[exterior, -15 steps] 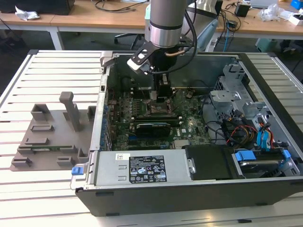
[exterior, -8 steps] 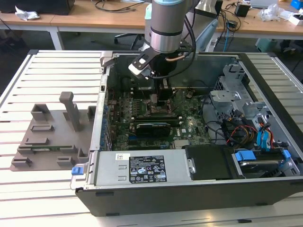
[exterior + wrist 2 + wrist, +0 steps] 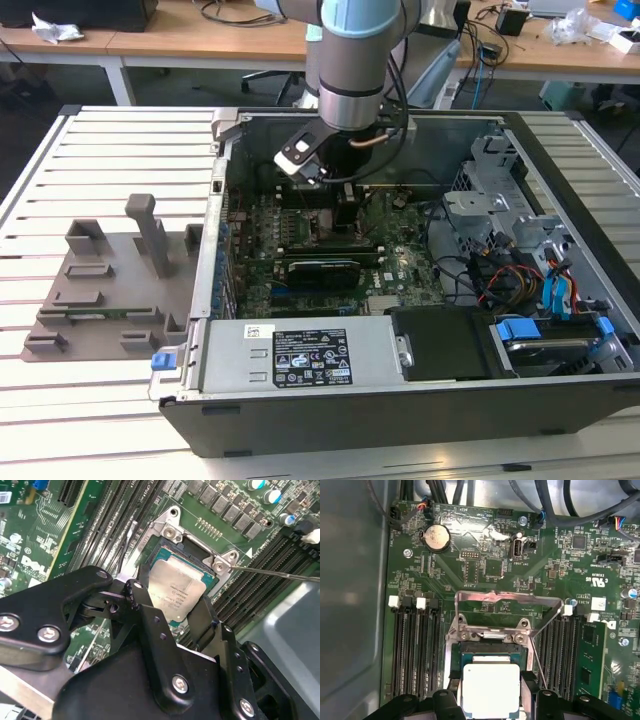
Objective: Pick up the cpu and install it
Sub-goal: 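Place the cpu into insertion slot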
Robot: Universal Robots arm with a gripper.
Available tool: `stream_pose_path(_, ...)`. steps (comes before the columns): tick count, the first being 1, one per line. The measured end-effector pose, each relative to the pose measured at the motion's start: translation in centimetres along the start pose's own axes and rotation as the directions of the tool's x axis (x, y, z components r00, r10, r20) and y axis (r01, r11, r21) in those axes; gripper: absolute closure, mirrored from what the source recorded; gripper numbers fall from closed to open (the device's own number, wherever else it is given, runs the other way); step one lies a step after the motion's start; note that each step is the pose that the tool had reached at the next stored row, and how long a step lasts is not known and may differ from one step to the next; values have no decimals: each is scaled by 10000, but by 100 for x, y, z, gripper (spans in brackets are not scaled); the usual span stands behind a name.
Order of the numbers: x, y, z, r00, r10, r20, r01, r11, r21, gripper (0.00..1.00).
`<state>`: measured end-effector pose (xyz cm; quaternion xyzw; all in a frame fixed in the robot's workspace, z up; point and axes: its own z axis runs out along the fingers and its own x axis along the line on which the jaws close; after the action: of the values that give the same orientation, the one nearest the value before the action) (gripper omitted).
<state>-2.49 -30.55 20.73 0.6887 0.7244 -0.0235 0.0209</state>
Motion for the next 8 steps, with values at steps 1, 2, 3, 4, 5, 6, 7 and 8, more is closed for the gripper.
stream_pose_path(1,1,11,23,10000,72,-1,-72,10000,4,45)
stream_pose_path(2,1,20,39,9998,179,-1,-179,9998,11,45)
stream_pose_path(3,1,20,48,9998,205,-1,-205,9998,13,45)
stream_pose_path(4,-2,20,51,9998,205,1,-205,9998,14,45)
stream_pose_path(5,-8,20,56,9998,204,-1,-204,9998,13,45)
stream_pose_path(6,-14,20,60,9998,205,-1,-205,9998,13,45)
stream_pose_path(7,-16,20,63,9998,205,-3,-205,9998,12,45)
stream_pose_path(8,-17,19,66,9998,206,-2,-206,9998,12,45)
